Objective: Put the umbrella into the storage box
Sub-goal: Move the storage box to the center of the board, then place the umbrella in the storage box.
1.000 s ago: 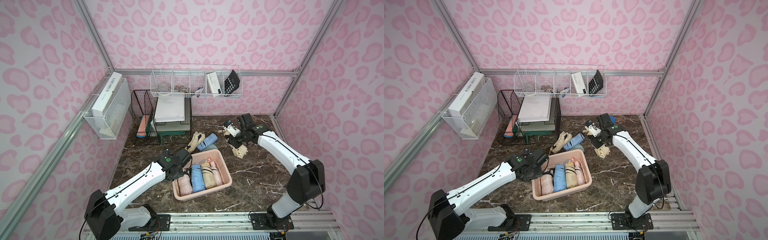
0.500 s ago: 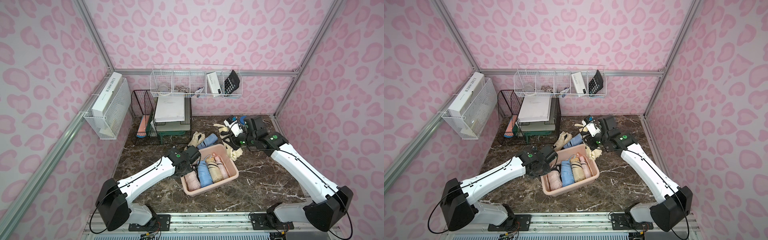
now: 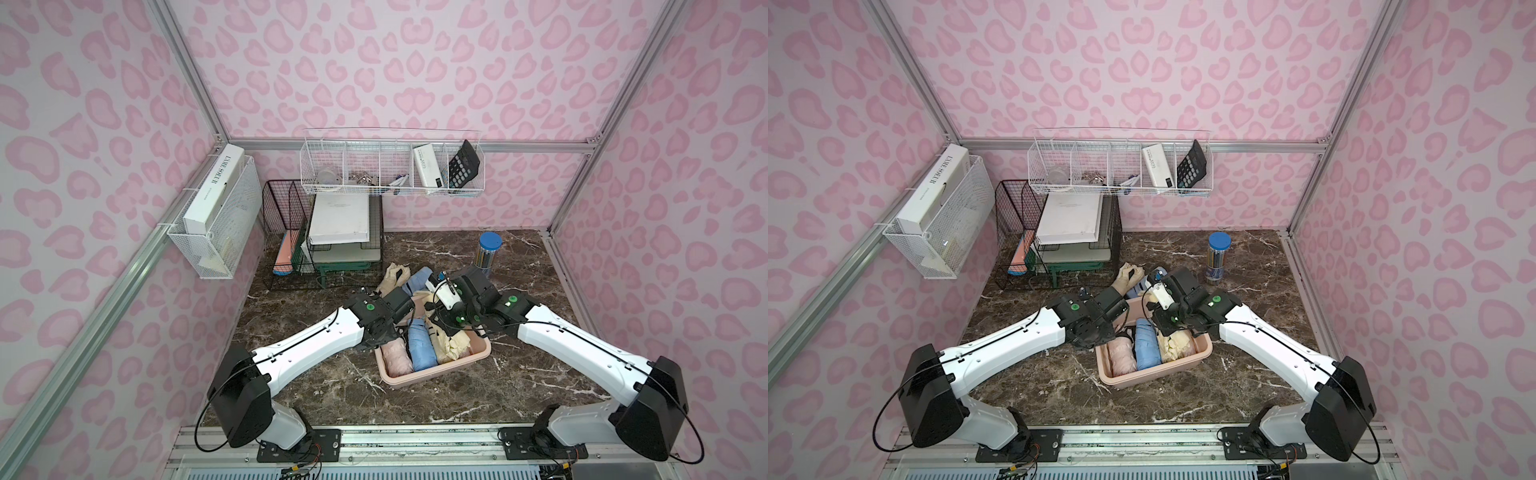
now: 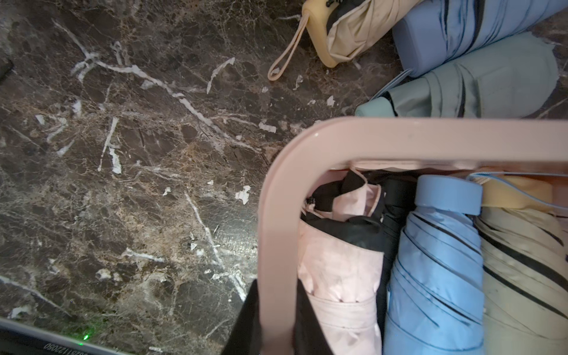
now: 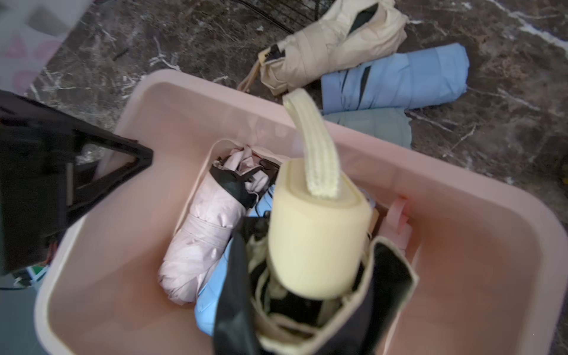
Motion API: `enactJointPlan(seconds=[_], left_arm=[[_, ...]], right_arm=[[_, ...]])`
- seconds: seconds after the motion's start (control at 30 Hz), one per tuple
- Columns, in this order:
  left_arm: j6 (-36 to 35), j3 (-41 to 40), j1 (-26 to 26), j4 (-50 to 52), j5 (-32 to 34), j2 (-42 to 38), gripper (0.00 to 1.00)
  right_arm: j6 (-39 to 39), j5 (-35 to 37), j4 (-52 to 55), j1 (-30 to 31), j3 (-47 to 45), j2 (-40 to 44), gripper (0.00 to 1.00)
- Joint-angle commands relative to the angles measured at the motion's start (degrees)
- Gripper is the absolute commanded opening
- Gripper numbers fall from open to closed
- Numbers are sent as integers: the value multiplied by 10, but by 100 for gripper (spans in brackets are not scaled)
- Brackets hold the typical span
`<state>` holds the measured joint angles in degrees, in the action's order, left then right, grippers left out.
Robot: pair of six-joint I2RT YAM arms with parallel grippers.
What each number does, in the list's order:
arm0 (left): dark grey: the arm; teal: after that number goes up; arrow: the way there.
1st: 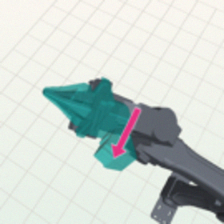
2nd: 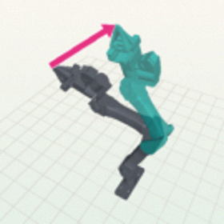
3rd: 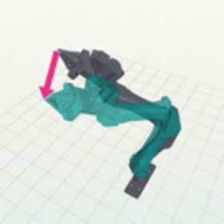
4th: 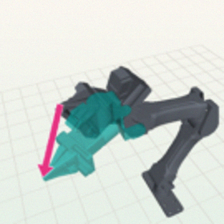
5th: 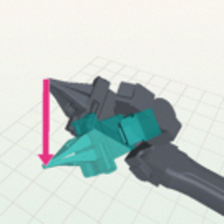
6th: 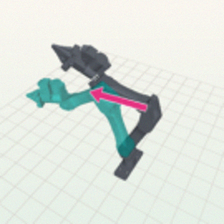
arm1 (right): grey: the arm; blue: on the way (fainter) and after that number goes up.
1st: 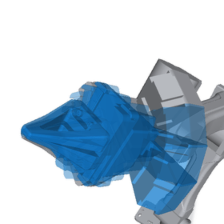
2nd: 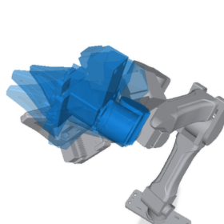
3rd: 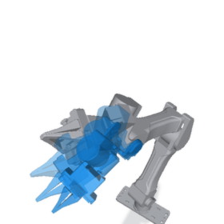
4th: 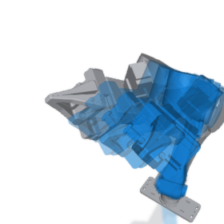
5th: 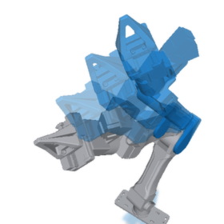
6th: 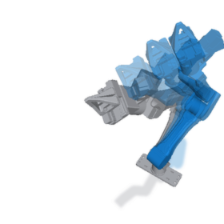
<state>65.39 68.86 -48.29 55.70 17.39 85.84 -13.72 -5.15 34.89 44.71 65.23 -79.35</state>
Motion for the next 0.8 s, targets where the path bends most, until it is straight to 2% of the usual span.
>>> enactJointPlan(seconds=[0.0,0.27,0.37,0.43,0.5,0.57,0.67,0.77], left_arm=[[-12,4,-1,-28,-38,11,2],[-24,17,-3,-37,-46,30,2],[-27,18,-3,-40,-47,32,2],[-28,19,-2,-41,-47,34,2],[-29,20,-3,-43,-47,36,2],[-31,21,-3,-44,-48,38,2],[-36,23,-2,-47,-49,41,2],[-41,25,-3,-49,-50,44,2]], right_arm=[[-23,58,14,1,0,-20,8],[-32,139,33,1,-11,-46,9],[-32,168,37,1,-12,-60,14],[-33,179,32,1,-13,-65,21],[-35,179,24,1,-12,-67,37],[-39,169,16,1,-11,-64,47],[-42,150,10,1,-6,-42,55],[-38,142,19,1,-3,-14,58]])
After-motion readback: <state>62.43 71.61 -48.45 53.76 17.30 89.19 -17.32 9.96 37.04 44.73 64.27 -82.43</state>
